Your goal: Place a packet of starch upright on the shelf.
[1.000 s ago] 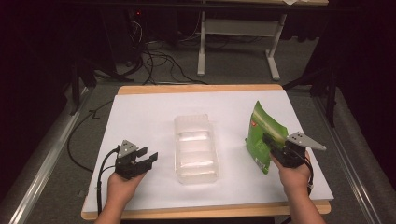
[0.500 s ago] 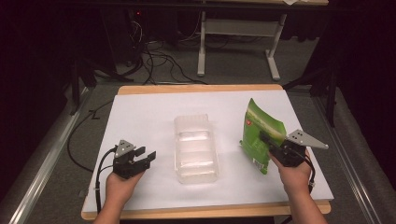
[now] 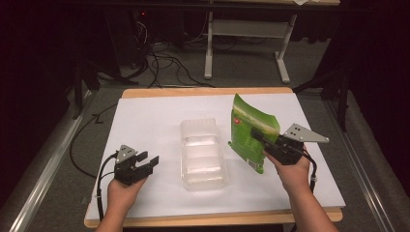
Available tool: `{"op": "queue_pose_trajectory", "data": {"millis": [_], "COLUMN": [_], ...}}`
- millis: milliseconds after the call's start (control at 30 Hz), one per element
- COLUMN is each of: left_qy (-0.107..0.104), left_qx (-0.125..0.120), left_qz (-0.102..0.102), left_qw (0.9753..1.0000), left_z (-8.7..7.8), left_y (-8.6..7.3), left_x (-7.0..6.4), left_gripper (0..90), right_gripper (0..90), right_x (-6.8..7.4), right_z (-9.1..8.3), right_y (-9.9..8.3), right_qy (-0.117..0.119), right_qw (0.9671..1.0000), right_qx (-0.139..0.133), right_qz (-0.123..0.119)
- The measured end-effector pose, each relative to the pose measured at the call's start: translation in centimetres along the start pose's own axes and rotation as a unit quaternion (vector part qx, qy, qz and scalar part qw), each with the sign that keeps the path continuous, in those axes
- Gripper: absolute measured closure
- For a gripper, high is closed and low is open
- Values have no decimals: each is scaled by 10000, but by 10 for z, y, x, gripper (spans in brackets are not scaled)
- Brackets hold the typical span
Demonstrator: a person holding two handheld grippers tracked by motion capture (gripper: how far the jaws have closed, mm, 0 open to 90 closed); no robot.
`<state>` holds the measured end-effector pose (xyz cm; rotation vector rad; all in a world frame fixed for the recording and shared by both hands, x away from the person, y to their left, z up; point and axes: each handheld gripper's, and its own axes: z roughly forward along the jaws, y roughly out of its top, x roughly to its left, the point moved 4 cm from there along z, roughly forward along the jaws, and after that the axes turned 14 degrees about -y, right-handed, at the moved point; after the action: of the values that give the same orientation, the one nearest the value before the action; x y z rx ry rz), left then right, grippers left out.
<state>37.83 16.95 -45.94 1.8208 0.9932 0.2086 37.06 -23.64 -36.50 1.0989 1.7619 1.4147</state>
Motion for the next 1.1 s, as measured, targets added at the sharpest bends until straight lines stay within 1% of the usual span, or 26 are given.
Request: {"op": "queue_pose_trajectory", "data": {"millis": [133, 233, 367, 433, 533, 633, 667, 733, 833, 867, 933, 1067, 1100], "left_qy": [17, 37, 81, 103, 142, 163, 172, 174, 179, 181, 182, 182, 185], "left_qx": [4, 1, -12, -5, -8, -12, -16, -9, 2, 1, -4, -15, -20], "left_qz": [15, 3, -14, -15, -2, -28, -30, -34, -36, -37, -43, -44, -43], "left_qw": [10000, 10000, 10000, 9999, 9999, 9999, 9998, 9998, 9998, 9998, 9998, 9998, 9998], "left_z": [0, -1, -3, -4, -5, -6, -6, -6, -6, -6, -6, -7, -7], "left_y": [0, -1, -2, -3, -3, -4, -4, -4, -4, -4, -4, -4, -4], "left_x": [0, 0, 2, 2, 4, 5, 5, 5, 5, 5, 5, 5, 5], "left_gripper": [485, 485, 485, 485, 485, 485, 485, 485, 484, 484, 484, 484, 484], "right_gripper": [895, 895, 895, 895, 895, 895, 895, 895, 895, 895, 895, 895, 895], "right_x": [8, 15, 26, 35, 47, 58, 63, 70, 79, 83, 87, 94, 96], "right_z": [6, 12, 20, 25, 31, 38, 40, 43, 46, 47, 49, 55, 57], "right_y": [8, 13, 20, 23, 25, 27, 27, 27, 26, 25, 24, 19, 18], "right_qy": [187, 370, 706, 929, 1171, 1424, 1529, 1662, 1868, 1973, 2066, 2218, 2227], "right_qw": [9998, 9992, 9972, 9954, 9927, 9893, 9878, 9856, 9818, 9796, 9775, 9740, 9736], "right_qx": [-52, -117, -214, -219, -213, -208, -196, -171, -111, -83, -31, 99, 133], "right_qz": [-55, -73, -94, -99, -170, -220, -211, -238, -324, -359, -415, -447, -482]}}
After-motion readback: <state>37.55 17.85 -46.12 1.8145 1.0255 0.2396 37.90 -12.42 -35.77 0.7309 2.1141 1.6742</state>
